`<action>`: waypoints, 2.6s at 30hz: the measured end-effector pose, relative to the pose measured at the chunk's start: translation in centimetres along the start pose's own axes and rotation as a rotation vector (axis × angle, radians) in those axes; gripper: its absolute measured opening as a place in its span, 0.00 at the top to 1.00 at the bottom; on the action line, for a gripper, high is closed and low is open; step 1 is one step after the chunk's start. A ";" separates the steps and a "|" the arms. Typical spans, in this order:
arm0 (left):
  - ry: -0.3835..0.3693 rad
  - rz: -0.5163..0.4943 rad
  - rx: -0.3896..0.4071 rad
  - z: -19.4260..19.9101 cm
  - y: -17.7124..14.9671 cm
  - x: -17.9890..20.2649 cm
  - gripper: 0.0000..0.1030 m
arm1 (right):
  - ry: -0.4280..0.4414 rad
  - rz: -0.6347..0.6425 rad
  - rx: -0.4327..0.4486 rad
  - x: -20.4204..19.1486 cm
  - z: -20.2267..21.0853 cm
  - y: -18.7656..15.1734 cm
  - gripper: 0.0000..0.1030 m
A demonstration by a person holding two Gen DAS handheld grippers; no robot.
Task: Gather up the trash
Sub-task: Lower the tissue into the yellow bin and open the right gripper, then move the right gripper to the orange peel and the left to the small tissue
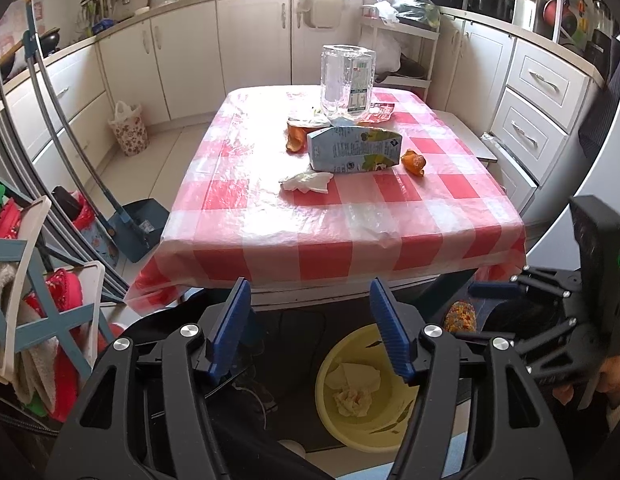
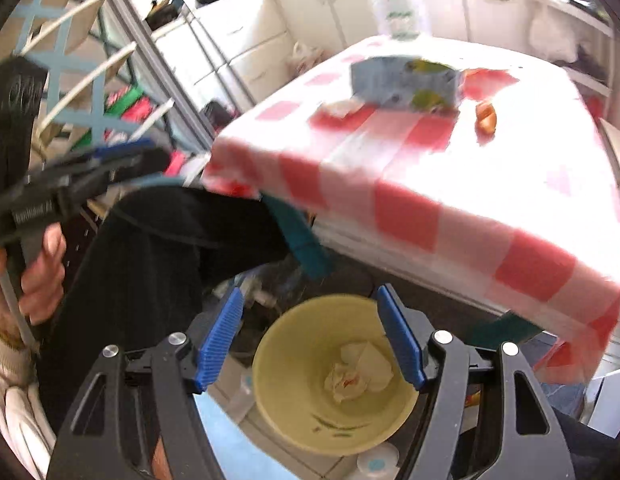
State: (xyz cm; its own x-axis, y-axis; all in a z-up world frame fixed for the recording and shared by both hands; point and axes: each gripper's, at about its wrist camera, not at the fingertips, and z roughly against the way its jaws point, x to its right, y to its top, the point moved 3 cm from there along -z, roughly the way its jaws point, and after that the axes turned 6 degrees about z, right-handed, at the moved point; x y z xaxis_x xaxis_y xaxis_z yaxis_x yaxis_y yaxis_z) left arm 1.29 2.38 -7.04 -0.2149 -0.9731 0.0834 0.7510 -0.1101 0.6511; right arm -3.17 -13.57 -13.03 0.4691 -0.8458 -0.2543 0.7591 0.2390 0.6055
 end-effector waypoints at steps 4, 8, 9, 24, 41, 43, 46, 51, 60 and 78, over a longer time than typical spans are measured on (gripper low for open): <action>-0.002 0.002 0.010 0.2 0.1 -0.1 0.40 | -0.038 -0.039 0.058 1.0 0.8 0.6 0.35; -0.004 0.003 0.022 0.6 0.1 0.0 0.38 | -0.065 -0.067 0.100 1.8 1.6 0.7 0.35; -0.005 0.003 0.026 0.6 0.1 0.0 0.38 | -0.071 -0.074 0.108 2.0 1.7 0.8 0.35; -0.011 -0.014 0.087 0.6 1.9 0.1 0.31 | -0.180 -0.111 0.205 4.6 3.1 4.4 0.35; 0.006 -0.063 0.122 -6.2 7.8 1.1 0.26 | -0.284 -0.124 0.132 10.7 -0.6 9.8 0.43; 0.007 -0.066 0.114 -7.3 8.5 1.0 0.26 | -0.285 -0.117 0.126 11.0 -1.2 10.3 0.44; 0.007 -0.057 0.093 -9.4 9.3 0.7 0.26 | -0.285 -0.118 0.113 11.5 -2.0 10.7 0.46; 0.004 -0.071 0.066 -12.3 10.5 0.5 0.26 | -0.277 -0.146 0.093 12.3 -3.1 10.9 0.50; -0.010 -0.127 0.035 -15.8 12.3 0.0 0.21 | -0.253 -0.155 0.067 12.6 -4.0 11.0 0.54; -0.003 -0.107 -0.084 -18.4 10.7 -1.8 0.89 | -0.251 -0.130 0.027 13.1 -5.1 11.1 0.90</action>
State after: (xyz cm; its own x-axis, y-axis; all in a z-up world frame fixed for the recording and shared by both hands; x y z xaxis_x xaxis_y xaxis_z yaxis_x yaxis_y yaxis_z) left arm 21.24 -0.77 -14.13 -0.2987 -0.9542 0.0195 0.7730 -0.2299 0.5913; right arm 13.71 -19.54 -13.43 0.2390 -0.9611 -0.1387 0.7916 0.1102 0.6010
